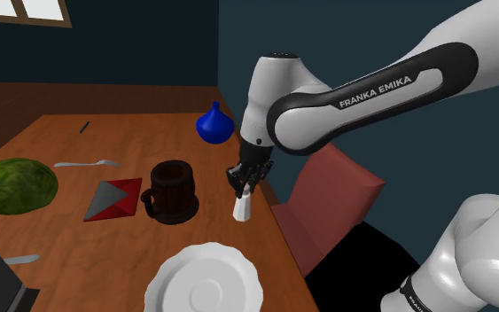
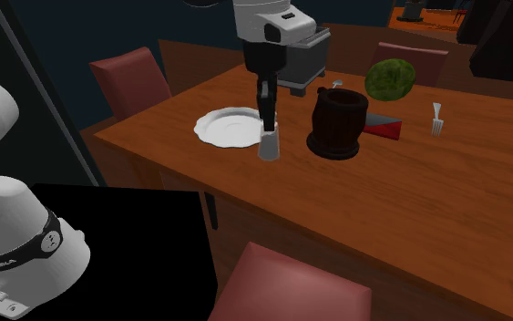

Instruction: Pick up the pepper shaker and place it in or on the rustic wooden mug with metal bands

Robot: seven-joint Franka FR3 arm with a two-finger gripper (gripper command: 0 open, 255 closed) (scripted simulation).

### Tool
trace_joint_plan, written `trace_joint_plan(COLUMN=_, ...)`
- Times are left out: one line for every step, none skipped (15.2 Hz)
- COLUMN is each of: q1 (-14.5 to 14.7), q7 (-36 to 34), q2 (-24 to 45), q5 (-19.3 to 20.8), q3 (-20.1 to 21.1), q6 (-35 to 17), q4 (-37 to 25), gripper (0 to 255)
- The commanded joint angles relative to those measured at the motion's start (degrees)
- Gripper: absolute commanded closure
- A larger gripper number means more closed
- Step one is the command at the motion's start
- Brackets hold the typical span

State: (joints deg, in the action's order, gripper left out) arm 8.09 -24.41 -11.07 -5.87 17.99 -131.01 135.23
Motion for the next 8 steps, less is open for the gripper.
trace_joint_plan(q1=-0.1, q7=0.2, q2=-0.7, q5=-0.1, q3=-0.2, q6=1.8, q4=-1.1, gripper=255)
trace_joint_plan(q1=-0.1, q7=0.3, q2=-1.0, q5=-0.2, q3=-0.3, q6=2.6, q4=-1.6, gripper=255)
trace_joint_plan(q1=-0.1, q7=0.3, q2=-1.4, q5=-0.2, q3=-0.3, q6=3.4, q4=-2.1, gripper=255)
trace_joint_plan(q1=-0.1, q7=0.3, q2=-1.7, q5=-0.3, q3=-0.4, q6=4.2, q4=-2.6, gripper=255)
trace_joint_plan(q1=-0.1, q7=0.4, q2=-2.0, q5=-0.3, q3=-0.5, q6=5.0, q4=-3.1, gripper=255)
trace_joint_plan(q1=-0.1, q7=0.4, q2=-2.3, q5=-0.4, q3=-0.5, q6=5.8, q4=-3.6, gripper=255)
trace_joint_plan(q1=-0.1, q7=0.4, q2=-2.6, q5=-0.4, q3=-0.6, q6=6.6, q4=-4.1, gripper=255)
trace_joint_plan(q1=-0.1, q7=0.5, q2=-2.8, q5=-0.4, q3=-0.7, q6=7.4, q4=-4.6, gripper=255)
